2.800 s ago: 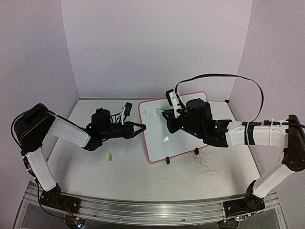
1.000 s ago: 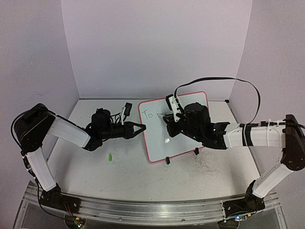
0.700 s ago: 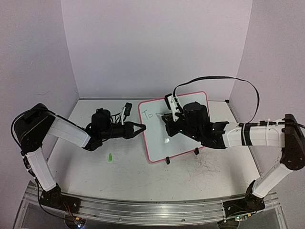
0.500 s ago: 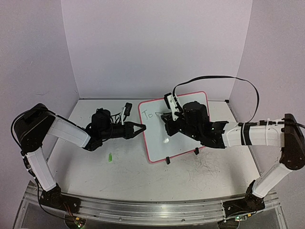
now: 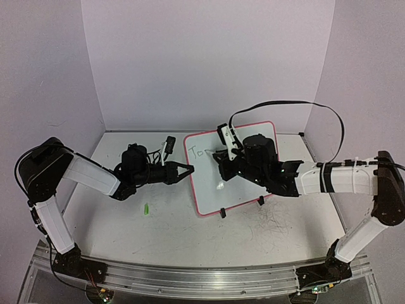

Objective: Write a sentence on the whiteboard

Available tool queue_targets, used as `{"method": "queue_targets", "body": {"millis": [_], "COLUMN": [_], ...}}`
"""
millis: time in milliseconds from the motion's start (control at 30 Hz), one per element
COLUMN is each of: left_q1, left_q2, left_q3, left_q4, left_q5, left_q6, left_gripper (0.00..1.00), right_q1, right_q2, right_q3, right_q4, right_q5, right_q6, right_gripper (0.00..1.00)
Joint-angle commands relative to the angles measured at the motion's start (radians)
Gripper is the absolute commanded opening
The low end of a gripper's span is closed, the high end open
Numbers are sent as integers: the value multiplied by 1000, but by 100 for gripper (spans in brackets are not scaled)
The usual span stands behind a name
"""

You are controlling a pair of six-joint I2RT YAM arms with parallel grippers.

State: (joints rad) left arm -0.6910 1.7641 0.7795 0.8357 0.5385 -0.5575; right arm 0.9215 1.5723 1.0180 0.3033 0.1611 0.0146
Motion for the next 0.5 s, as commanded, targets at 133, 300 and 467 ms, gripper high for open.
{"method": "queue_targets", "body": {"millis": [133,300,467], "left_q1": [-4,-3,-4], "left_q2": [-38,-38,-40], "left_q3": [32,33,30], "left_q4": [-14,-15,-15], "left_q5": [12,12,11], "left_q6": [-21,-20,-20], "left_gripper": [0,0,0], "right_q1": [3,3,3], "right_q2": [3,5,-7], "right_q3": [-12,-18,-27], "right_q4": [-5,-14,-21], "right_q5": [-12,-16,-5], "right_q6": [20,22,22], "right_gripper": [0,0,0]}}
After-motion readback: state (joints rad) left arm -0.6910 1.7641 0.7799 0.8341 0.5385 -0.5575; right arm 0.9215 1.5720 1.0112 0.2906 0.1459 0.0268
